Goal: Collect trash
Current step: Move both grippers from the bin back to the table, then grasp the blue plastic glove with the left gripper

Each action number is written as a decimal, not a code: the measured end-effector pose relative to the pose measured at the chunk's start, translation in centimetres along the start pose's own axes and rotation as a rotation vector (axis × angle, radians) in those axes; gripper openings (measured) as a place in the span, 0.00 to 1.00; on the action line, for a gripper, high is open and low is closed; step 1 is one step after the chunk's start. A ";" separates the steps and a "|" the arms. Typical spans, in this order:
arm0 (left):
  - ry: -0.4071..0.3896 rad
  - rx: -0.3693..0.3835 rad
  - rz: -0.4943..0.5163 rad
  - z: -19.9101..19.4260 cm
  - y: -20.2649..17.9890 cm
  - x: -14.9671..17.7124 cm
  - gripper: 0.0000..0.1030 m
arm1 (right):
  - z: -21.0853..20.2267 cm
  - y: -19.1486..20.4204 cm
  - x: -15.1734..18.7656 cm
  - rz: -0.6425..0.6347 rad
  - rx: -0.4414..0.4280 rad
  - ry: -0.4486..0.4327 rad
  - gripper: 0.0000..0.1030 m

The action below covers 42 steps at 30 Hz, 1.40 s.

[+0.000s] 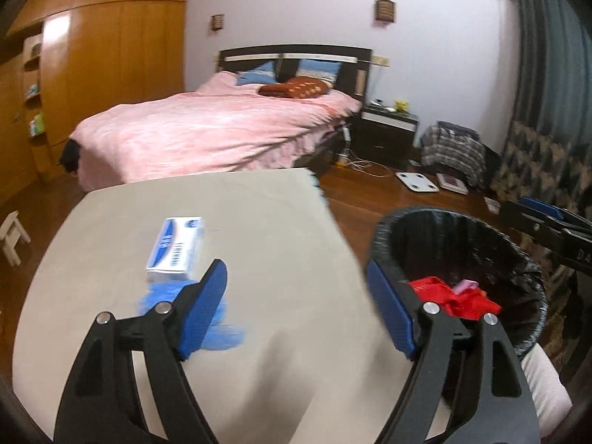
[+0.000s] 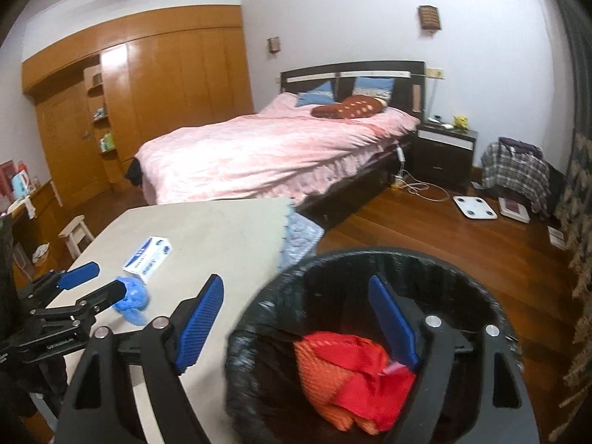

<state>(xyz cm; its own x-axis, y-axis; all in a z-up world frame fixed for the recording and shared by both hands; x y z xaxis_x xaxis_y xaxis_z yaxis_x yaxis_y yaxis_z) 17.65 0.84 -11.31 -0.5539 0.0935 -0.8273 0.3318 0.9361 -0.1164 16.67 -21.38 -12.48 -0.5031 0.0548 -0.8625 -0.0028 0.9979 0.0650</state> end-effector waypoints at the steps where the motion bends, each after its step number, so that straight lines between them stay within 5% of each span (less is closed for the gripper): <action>1: -0.002 -0.015 -0.011 -0.2 0.9 0.1 0.76 | 0.2 0.8 0.0 -0.008 -0.011 0.000 0.80; 16: 0.043 -0.207 -0.121 -0.2 11.7 2.4 0.77 | 6.4 11.8 1.8 -0.101 -0.168 0.057 0.82; 34: 0.210 -0.154 -0.174 7.9 12.9 4.8 0.77 | 10.2 11.6 3.2 -0.103 -0.159 0.125 0.82; 36: 0.227 -0.130 -0.177 8.5 12.6 5.0 0.62 | 10.3 11.7 3.3 -0.105 -0.159 0.127 0.82; 42: 0.202 -0.091 -0.152 8.2 11.7 4.9 0.51 | 10.3 11.8 3.3 -0.109 -0.158 0.126 0.82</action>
<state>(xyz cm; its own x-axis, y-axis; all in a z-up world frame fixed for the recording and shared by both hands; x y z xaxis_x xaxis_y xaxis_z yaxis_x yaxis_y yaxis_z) 25.03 9.45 -21.21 -0.7363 0.0070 -0.6766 0.1684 0.9704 -0.1731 23.85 -9.05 -19.71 -0.5961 -0.0674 -0.8001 -0.1933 0.9792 0.0615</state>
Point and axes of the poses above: each gripper's, at about its wrist camera, not at the fingertips, and z roughly the way its jaws point, y to its left, x to its underside, the point moved 5 cm from there along z, roughly the way its jaws point, and after that the axes turned 6 degrees about x, right-handed, at the moved point
